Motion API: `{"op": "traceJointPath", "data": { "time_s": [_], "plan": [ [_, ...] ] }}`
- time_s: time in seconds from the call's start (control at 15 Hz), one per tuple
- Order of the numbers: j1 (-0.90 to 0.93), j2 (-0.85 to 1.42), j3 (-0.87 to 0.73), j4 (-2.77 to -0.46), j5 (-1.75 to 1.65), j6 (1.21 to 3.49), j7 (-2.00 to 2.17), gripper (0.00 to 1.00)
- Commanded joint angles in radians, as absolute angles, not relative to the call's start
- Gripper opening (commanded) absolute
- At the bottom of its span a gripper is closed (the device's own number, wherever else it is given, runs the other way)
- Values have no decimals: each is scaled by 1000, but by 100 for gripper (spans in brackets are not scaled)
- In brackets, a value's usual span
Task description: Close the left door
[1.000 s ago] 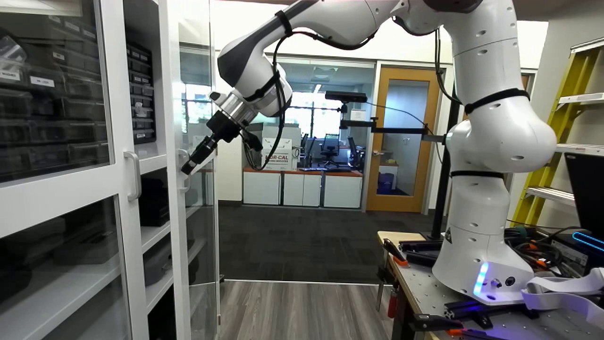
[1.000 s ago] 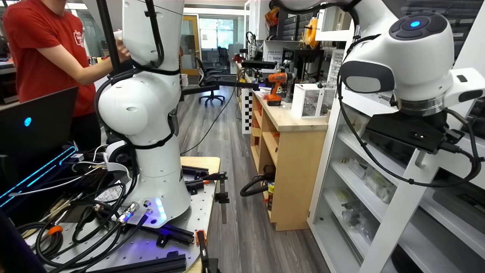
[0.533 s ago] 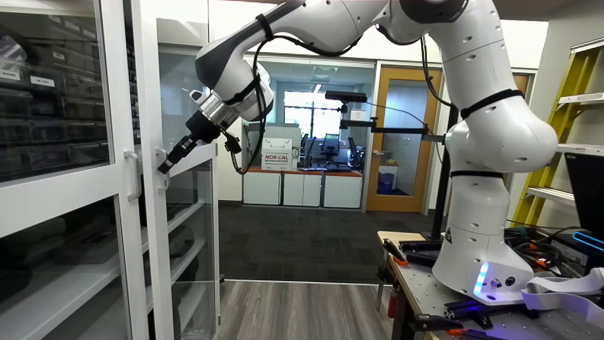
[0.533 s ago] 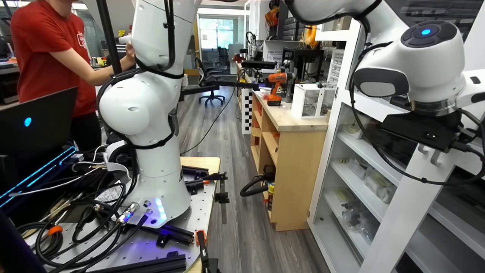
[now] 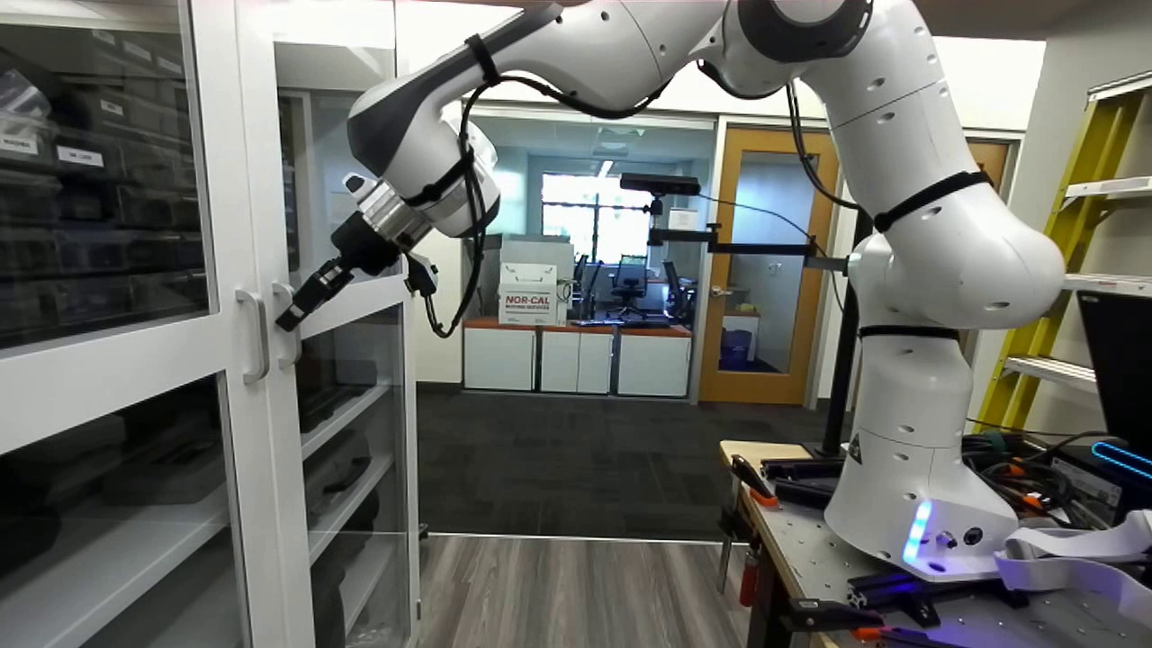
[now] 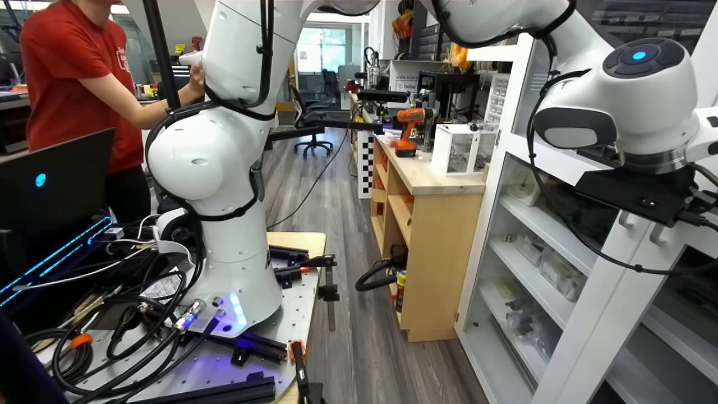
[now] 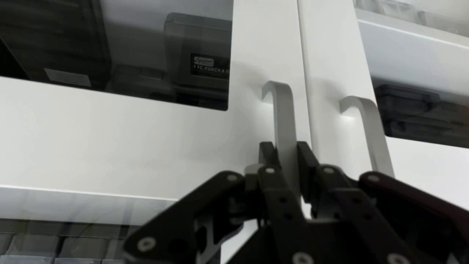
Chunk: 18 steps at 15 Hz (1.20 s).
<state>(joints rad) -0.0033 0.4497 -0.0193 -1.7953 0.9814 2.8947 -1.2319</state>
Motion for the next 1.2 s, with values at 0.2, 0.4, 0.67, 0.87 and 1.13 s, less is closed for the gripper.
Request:
{"op": "traceJointPath", "data": {
  "time_s": [0.2,0.4,0.67,0.87,1.13],
  "plan": [
    [23,507,-64,-1784,887,2917,-1204,61],
    [46,491,-114,-1835,810,2910,-1190,80],
    [90,439,-185,-1927,725,2912,-1170,100],
    [136,399,-252,-1989,677,2903,-1124,100],
    [19,301,-168,-2099,350,2911,-842,100]
  ]
}}
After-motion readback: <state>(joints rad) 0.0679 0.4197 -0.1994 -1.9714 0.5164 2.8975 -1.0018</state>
